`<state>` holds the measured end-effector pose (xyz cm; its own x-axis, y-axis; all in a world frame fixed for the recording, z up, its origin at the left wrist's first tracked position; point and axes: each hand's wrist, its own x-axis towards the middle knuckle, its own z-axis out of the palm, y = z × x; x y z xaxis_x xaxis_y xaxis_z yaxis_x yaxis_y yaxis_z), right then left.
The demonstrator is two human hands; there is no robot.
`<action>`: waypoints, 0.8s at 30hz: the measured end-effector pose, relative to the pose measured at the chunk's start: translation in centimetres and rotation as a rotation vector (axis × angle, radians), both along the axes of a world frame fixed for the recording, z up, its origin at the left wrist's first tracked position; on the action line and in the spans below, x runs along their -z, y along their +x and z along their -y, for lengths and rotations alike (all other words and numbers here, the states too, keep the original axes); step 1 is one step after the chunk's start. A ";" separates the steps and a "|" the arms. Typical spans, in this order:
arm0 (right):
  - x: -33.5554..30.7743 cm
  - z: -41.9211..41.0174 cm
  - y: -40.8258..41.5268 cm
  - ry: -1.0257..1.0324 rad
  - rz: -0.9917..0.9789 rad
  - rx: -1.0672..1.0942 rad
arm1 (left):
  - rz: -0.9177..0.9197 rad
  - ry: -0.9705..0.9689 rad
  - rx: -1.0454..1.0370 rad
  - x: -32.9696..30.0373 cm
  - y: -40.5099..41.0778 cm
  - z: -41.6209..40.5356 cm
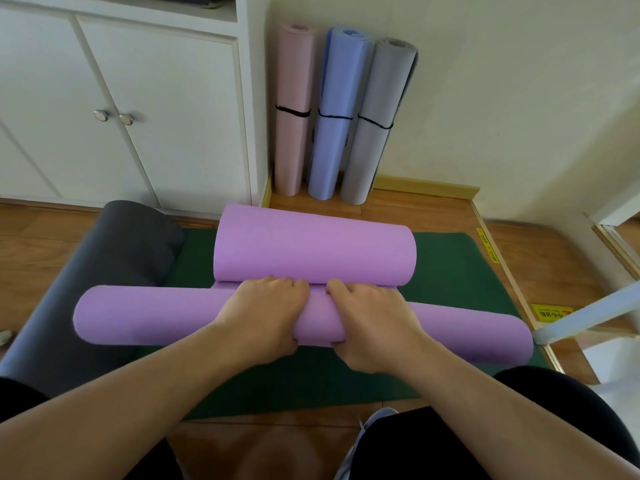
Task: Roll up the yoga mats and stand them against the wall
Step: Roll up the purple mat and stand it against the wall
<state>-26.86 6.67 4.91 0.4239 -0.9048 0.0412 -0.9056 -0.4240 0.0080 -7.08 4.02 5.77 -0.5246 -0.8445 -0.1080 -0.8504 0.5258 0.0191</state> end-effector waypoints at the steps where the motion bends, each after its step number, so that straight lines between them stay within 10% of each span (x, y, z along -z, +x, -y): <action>1: 0.1 -0.1 0.1 -0.037 -0.017 -0.016 | -0.013 0.034 -0.012 -0.3 0.2 0.3; 13: -0.4 0.2 0.2 0.060 -0.045 0.072 | 0.012 -0.121 0.036 0.0 -0.2 -0.4; 24: -0.5 -0.1 0.0 0.048 -0.097 0.065 | -0.008 0.124 -0.039 -0.4 1.2 1.0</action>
